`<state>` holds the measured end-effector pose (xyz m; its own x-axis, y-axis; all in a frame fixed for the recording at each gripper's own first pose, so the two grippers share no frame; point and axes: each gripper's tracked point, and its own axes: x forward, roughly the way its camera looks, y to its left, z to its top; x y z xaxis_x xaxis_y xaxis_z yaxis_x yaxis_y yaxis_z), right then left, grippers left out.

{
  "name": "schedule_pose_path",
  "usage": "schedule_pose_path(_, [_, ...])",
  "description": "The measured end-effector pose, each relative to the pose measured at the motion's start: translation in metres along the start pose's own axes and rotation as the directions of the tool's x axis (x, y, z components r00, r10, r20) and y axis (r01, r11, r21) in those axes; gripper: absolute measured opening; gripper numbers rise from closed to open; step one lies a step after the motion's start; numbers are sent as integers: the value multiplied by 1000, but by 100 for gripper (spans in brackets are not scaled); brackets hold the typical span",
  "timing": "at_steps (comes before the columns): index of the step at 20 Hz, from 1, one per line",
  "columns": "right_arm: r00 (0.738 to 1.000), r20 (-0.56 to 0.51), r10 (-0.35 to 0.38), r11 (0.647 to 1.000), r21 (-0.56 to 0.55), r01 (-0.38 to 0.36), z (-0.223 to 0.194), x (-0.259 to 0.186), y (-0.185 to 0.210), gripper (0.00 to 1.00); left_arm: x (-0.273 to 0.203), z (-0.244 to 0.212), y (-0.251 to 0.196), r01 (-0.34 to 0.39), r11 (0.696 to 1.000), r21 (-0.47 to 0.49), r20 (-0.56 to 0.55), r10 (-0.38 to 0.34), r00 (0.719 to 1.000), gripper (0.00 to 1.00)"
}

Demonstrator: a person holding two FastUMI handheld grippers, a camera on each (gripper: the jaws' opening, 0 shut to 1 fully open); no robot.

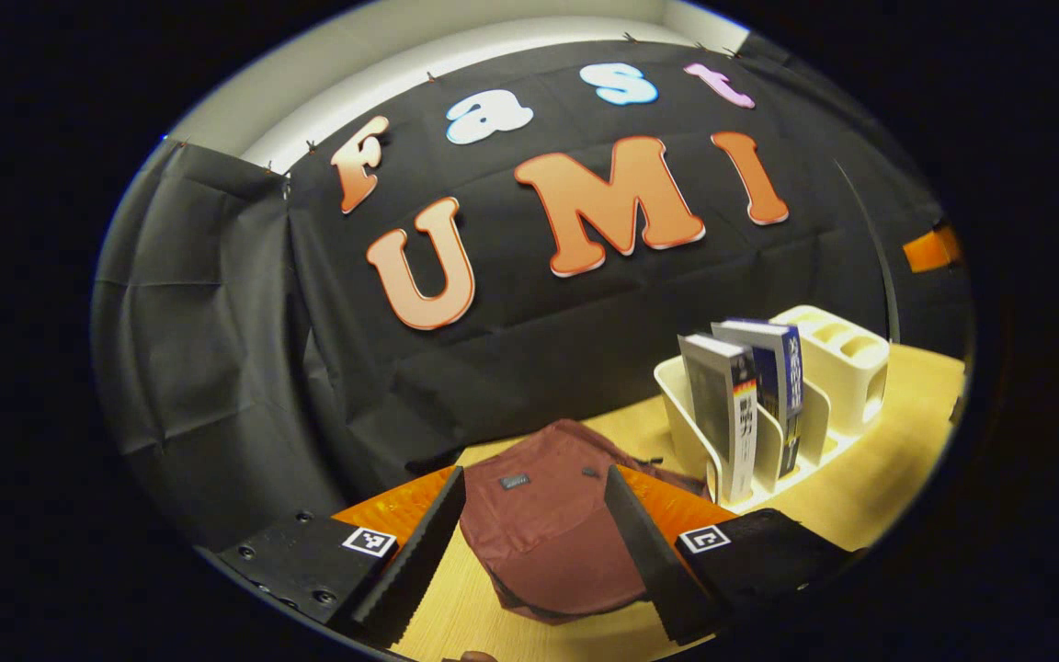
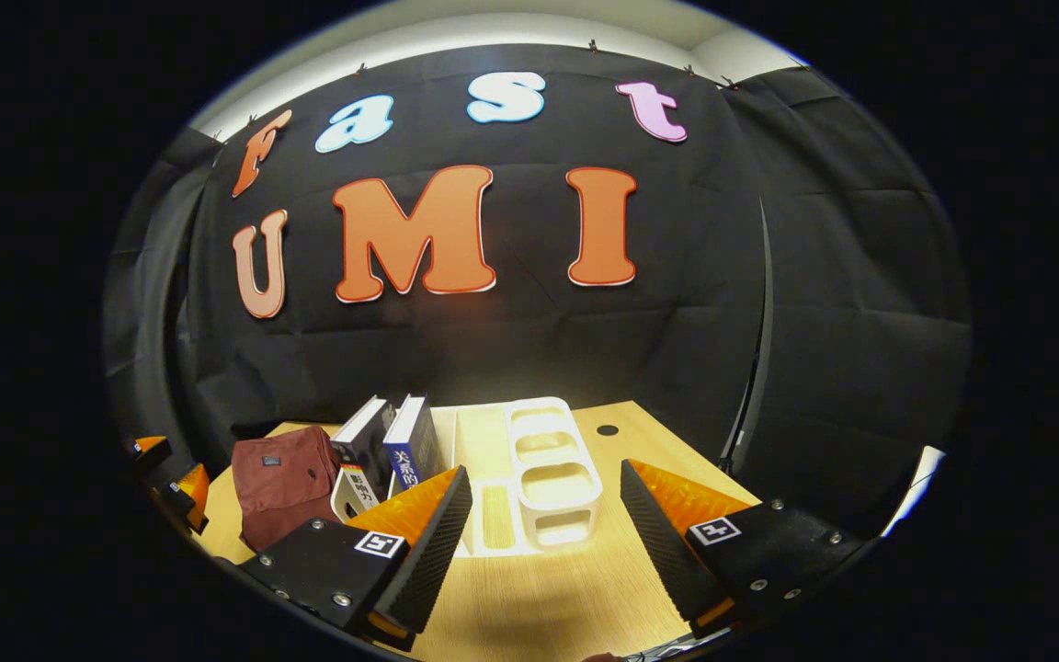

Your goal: Open the schoolbag, grab two books from the bookshelf and put them into the schoolbag.

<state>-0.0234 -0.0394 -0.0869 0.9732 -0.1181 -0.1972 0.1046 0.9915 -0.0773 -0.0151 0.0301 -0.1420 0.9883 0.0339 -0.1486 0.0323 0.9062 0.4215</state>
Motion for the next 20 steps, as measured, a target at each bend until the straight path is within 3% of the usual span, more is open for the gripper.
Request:
schedule_pose_path(2, [1000,-22,-15,1000,-12,15,-10,2,-7,97,-3,-17,-5,-3,995,98,-15,5,1000,96])
schedule_pose_path(5, [998,-52,-34,999,-19,33,-24,5,-13,97,-4,-50,-32,51,981,188,-52,-42,998,96])
schedule_pose_path(10, [992,-107,-73,997,-8,73,-41,5,-30,100,1,-88,-81,151,927,342,-92,-126,988,96])
schedule_pose_path(12, [989,-116,-97,995,-11,96,-43,5,-37,96,-2,-98,-98,192,900,391,-103,-164,981,96])
schedule_pose_path(16, [982,-123,-140,990,-1,141,-47,2,-59,97,8,-113,-133,258,866,429,-131,-223,966,96])
schedule_pose_path(20, [973,-153,-173,983,39,181,-57,-1,-74,96,18,-126,-142,274,846,457,-180,-213,960,96])
